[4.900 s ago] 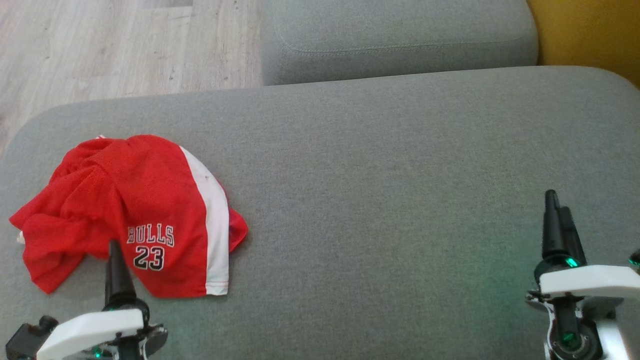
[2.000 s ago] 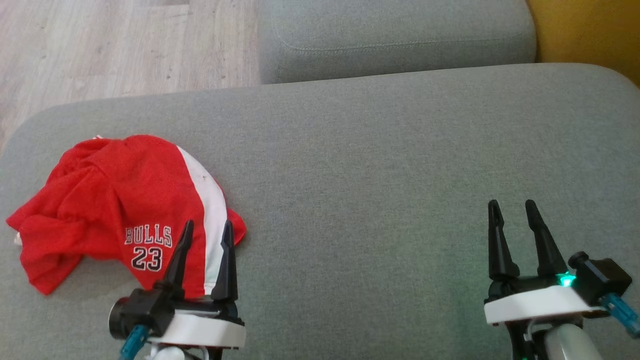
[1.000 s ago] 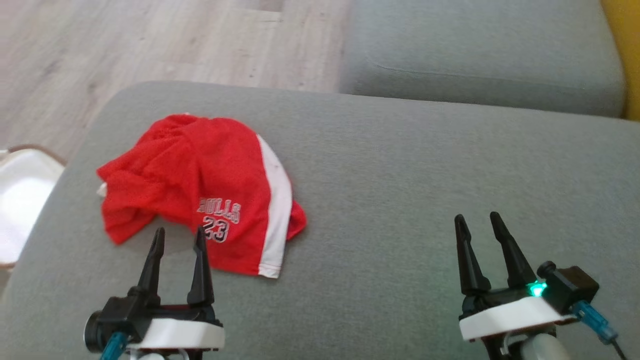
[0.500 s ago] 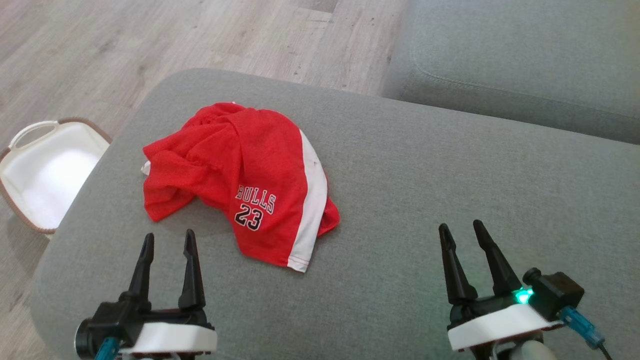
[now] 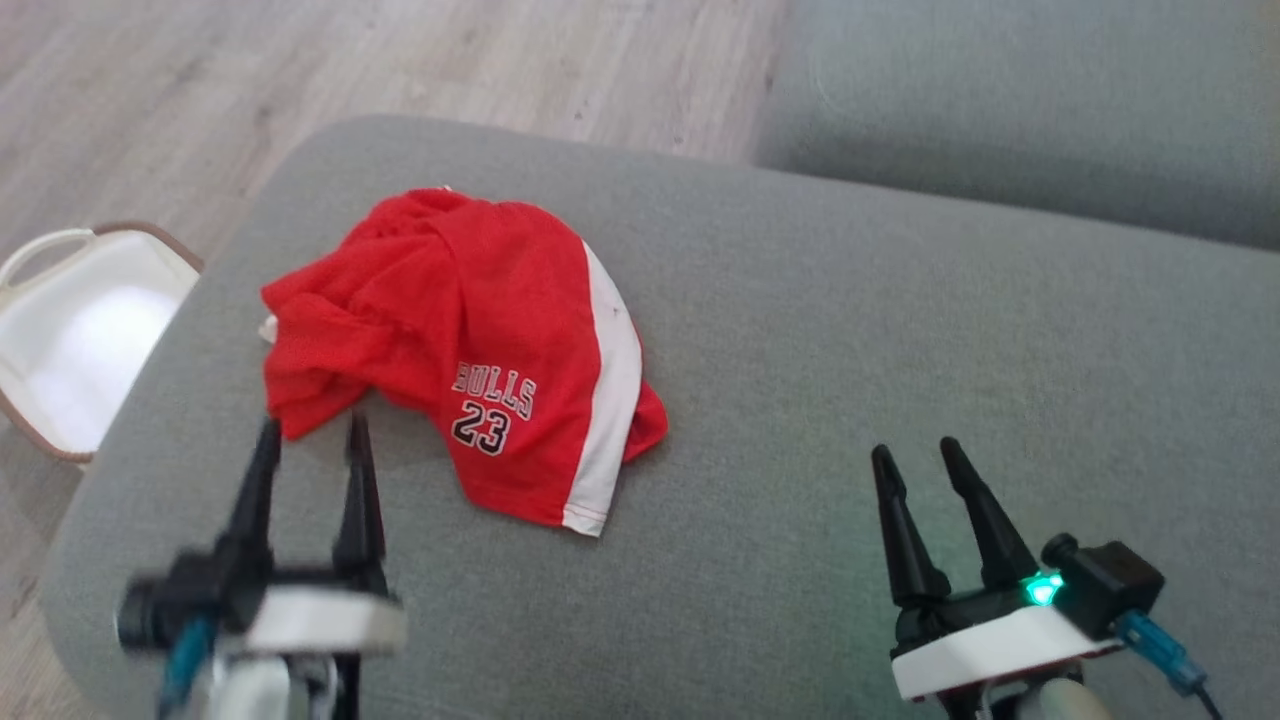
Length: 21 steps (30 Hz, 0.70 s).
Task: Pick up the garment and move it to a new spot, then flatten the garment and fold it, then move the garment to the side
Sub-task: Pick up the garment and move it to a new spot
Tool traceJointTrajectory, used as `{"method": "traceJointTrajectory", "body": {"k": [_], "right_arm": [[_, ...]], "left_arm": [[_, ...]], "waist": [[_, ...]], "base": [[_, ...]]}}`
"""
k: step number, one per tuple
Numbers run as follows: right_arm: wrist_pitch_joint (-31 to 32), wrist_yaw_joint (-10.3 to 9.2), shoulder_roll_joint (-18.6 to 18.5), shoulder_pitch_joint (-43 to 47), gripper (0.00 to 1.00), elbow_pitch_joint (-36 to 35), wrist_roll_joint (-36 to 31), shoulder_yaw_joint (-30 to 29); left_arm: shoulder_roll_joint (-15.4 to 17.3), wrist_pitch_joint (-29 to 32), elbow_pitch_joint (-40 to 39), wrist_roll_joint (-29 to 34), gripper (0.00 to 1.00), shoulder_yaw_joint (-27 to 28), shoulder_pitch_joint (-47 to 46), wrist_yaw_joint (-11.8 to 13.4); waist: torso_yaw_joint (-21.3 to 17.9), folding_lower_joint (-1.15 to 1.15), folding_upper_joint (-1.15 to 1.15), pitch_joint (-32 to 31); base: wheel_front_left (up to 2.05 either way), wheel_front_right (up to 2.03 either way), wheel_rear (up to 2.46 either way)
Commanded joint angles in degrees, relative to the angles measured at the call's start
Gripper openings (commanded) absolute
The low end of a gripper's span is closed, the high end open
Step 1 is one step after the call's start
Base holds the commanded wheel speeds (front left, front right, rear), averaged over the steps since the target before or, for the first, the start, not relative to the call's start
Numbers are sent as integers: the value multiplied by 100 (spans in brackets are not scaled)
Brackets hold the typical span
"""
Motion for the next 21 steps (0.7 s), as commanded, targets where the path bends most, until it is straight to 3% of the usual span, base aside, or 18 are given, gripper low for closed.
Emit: {"method": "traceJointTrajectory", "body": {"k": [1,6,9,15,21], "right_arm": [[-62,-4,-43,-306,100,-205,-66,82],[-62,-4,-43,-454,100,-219,-210,-51],[-62,-4,-43,-594,100,-231,-291,-91],[-62,-4,-43,-799,100,-247,-314,-190],[-62,-4,-43,-936,100,-290,-213,-274]], "left_arm": [[167,-54,-92,106,100,126,-617,-46],[633,56,824,238,100,-279,-1884,-144],[993,556,1428,178,100,-868,-2758,-167],[1574,1749,2439,-575,100,-2041,-4001,-171],[1923,2376,3307,-715,100,-2349,-4483,-171]], "waist": [[-103,0,0,155],[-265,0,0,511],[-395,0,0,749],[-659,0,0,1057],[-887,0,0,1224]], "base": [[0,0,0],[0,0,0],[0,0,0],[0,0,0],[0,0,0]]}}
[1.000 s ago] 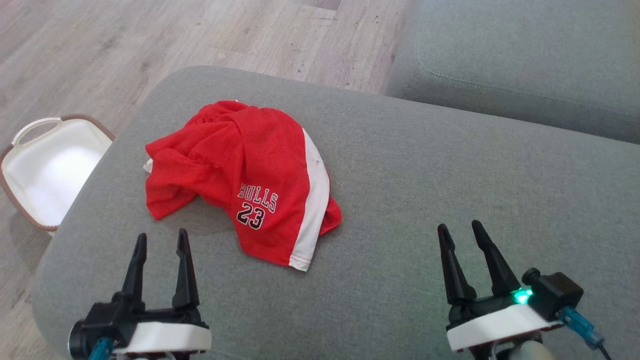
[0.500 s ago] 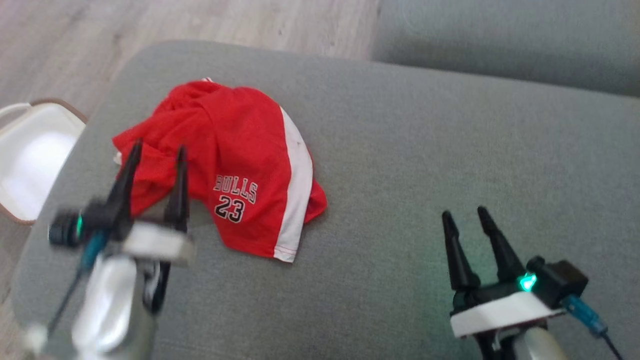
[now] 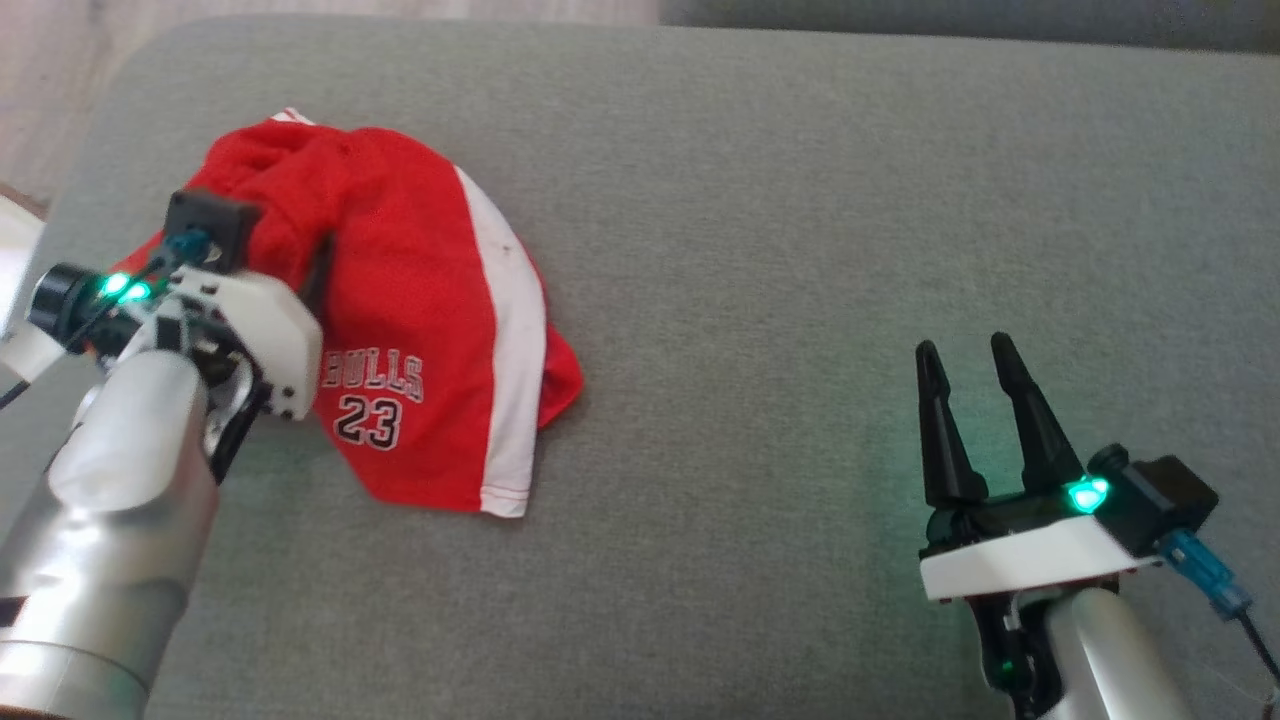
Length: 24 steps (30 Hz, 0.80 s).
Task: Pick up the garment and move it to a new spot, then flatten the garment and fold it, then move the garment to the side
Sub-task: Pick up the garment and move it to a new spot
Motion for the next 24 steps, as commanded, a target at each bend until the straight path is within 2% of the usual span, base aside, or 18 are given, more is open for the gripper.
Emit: {"method": "traceJointTrajectory", "body": {"k": [1,6,7,8,9,17,24], "right_arm": [[-62,-4,-27,-223,100,-221,11,139],[-62,-4,-27,-253,100,-219,19,120],[-62,-4,-27,-255,100,-213,19,121],[-62,-4,-27,-255,100,-207,21,125],[-62,-4,-27,-254,100,-201,23,129],[-62,-4,-27,-181,100,-145,76,151],[-62,-4,-27,-7,100,-94,125,166]], "left_arm": [[320,28,-1,24,100,160,-341,11],[234,-22,451,-71,100,146,-414,36],[193,-70,498,-138,78,153,-417,31],[165,-159,522,-194,22,156,-430,27],[150,-277,527,-225,0,148,-451,24],[17,-1447,254,-494,0,292,-709,16],[-70,-2128,-464,-578,0,412,-789,61]], "waist": [[-110,-1,0,90],[-192,-1,0,115],[-202,-1,0,110],[-212,-1,0,99],[-222,-1,0,81],[-245,-1,0,-238],[-304,-1,0,-648]], "base": [[0,0,0],[0,0,0],[0,0,0],[0,0,0],[0,0,0],[0,0,0],[0,0,0]]}}
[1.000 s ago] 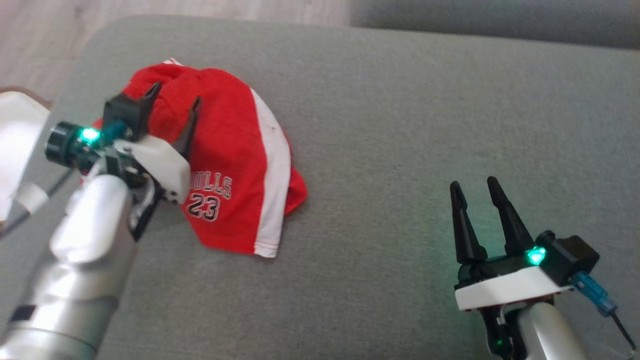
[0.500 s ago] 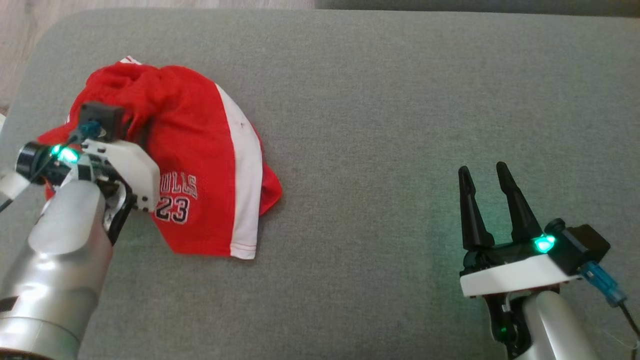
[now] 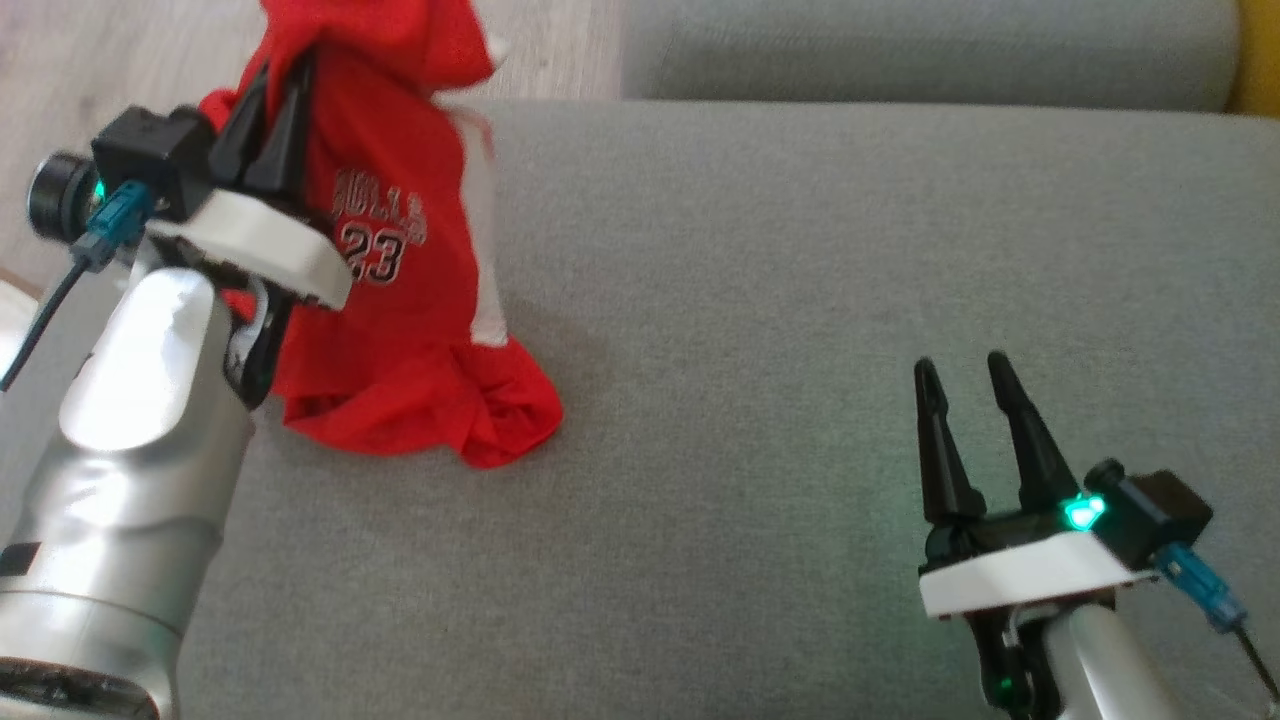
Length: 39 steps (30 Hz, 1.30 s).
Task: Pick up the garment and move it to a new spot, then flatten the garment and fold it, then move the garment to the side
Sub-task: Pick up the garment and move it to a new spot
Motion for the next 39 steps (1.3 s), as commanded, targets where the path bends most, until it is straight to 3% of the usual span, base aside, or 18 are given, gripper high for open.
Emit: {"method": "traceJointTrajectory", "body": {"k": [1,10,15,29,30,31,35,39], "right_arm": [[-62,-4,-27,9,100,-160,44,168],[-62,-4,-27,82,100,-202,51,184],[-62,-4,-27,24,100,-277,104,218],[-62,-4,-27,-297,100,-525,365,386],[-62,-4,-27,-318,100,-541,380,391],[-62,-4,-27,-334,100,-554,392,376],[-62,-4,-27,-361,100,-589,421,298],[-62,-4,-27,-325,100,-617,342,150]], "left_arm": [[166,-107,-381,-21,0,257,-304,55],[-36,-63,-1683,-35,0,13,123,93],[-239,171,-2217,-88,0,-261,342,97],[-792,418,-2198,-97,0,-899,79,59],[-834,402,-2124,-89,40,-987,37,48],[-883,353,-2046,-88,99,-1073,1,38],[-973,115,-1672,-78,100,-1279,-135,19],[-904,-149,-1286,-161,100,-1154,-125,26]], "waist": [[-51,0,0,-151],[-412,0,0,-294],[-897,0,0,-220],[-2311,0,0,336],[-2391,0,0,378],[-2443,0,0,409],[-2526,0,0,466],[-2291,0,0,403]], "base": [[0,0,0],[0,0,0],[0,0,0],[0,0,0],[0,0,0],[0,0,0],[0,0,0],[0,0,0]]}}
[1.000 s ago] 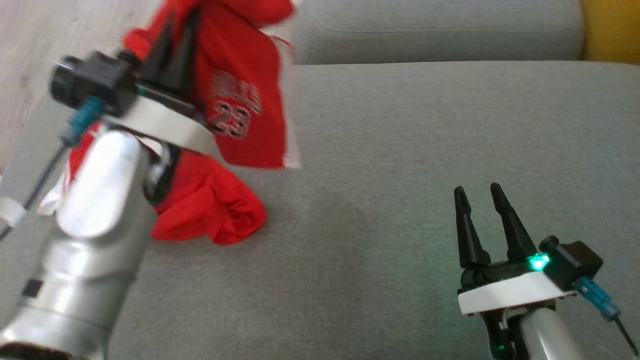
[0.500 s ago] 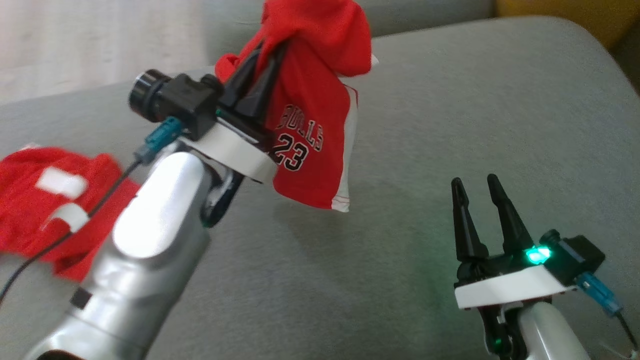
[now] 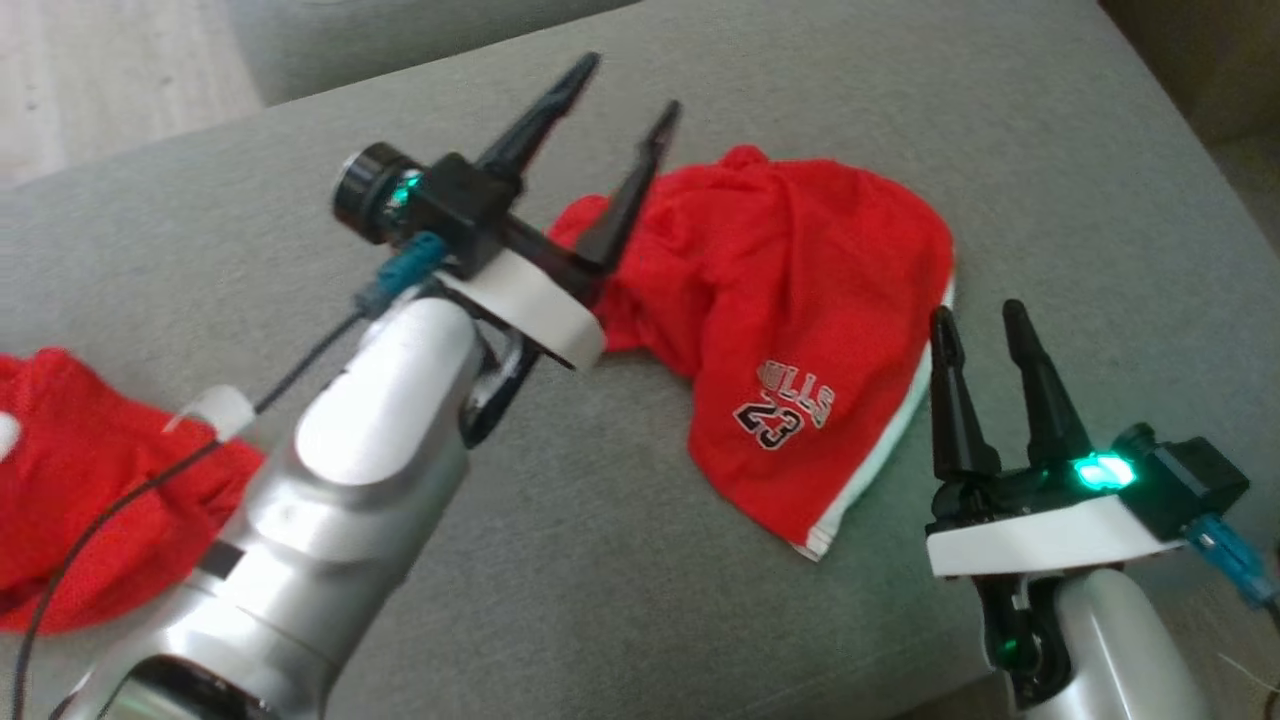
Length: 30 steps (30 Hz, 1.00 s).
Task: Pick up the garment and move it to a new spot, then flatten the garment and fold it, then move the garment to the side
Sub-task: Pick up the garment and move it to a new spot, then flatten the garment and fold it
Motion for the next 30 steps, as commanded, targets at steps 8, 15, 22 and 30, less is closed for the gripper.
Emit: {"method": "traceJointTrajectory", "body": {"k": [8,15,22,30], "right_arm": [[-61,-4,-27,-49,100,-205,-315,-120],[-61,-4,-27,160,100,-119,-676,-238],[-61,-4,-27,475,100,-75,-742,-399],[-61,-4,-27,679,100,-62,-648,-427]], "left_arm": [[512,-209,-174,-197,100,787,481,155],[626,-215,-949,12,100,1348,1744,271],[175,-216,-1617,203,100,2103,3167,403],[-197,-217,-1954,584,100,2560,3882,292]], "waist": [[895,-1,0,-351],[1620,-1,0,-614],[2054,-1,0,-915],[2171,-1,0,-1024]], "base": [[0,0,0],[0,0,0],[0,0,0],[0,0,0]]}}
